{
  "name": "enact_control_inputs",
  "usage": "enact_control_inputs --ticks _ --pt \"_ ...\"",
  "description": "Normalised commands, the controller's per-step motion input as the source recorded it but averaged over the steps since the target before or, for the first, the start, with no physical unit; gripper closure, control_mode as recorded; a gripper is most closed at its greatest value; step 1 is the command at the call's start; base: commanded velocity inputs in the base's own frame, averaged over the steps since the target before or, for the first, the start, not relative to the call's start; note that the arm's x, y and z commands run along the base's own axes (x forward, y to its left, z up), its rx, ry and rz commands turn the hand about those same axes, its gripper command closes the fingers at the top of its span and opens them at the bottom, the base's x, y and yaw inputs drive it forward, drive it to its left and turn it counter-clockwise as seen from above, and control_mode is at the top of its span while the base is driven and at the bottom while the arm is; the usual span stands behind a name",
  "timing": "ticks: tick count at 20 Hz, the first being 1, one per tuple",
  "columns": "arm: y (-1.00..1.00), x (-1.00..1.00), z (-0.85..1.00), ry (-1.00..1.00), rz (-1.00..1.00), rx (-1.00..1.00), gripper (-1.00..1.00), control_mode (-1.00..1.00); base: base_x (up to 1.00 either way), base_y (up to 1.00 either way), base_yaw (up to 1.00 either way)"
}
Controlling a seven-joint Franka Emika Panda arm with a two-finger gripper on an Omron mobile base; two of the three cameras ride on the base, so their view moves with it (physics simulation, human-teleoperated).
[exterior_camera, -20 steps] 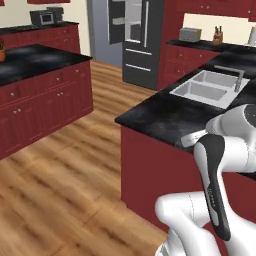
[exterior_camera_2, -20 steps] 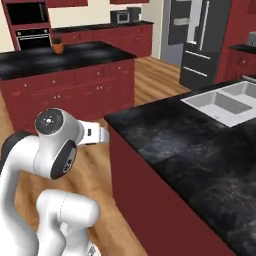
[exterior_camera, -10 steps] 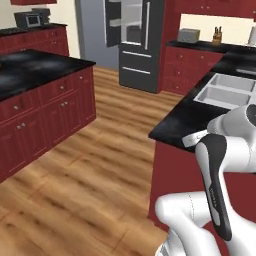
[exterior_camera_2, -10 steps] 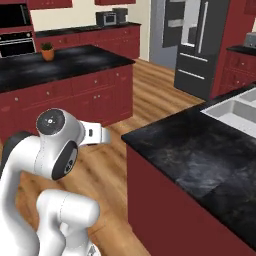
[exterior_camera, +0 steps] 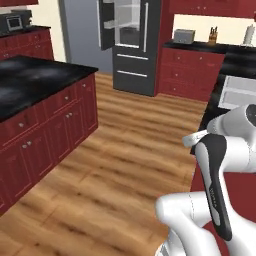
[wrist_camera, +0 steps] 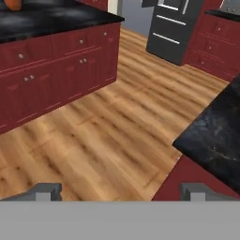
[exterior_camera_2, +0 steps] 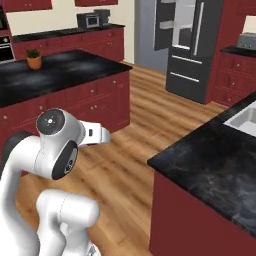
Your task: Retrieve the tangerine and mango from the fridge and place them into the bowl on the dining table.
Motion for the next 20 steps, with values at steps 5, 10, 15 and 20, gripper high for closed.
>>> enact_control_inputs --ticks 5,10,15,20 --pt "0.0 0.0 0.0 0.0 0.0 0.0 -1.0 1.0 0.7 0.94 -0.43" --pt "0.0 0.0 0.0 0.0 0.0 0.0 -1.0 1.0 0.68 0.72 -0.62" --pt "0.0 0.0 0.0 0.0 0.0 0.0 -1.0 1.0 0.81 0.97 -0.47" --pt "0.0 0.0 0.0 0.0 0.0 0.0 -1.0 1.0 1.0 1.0 -0.22"
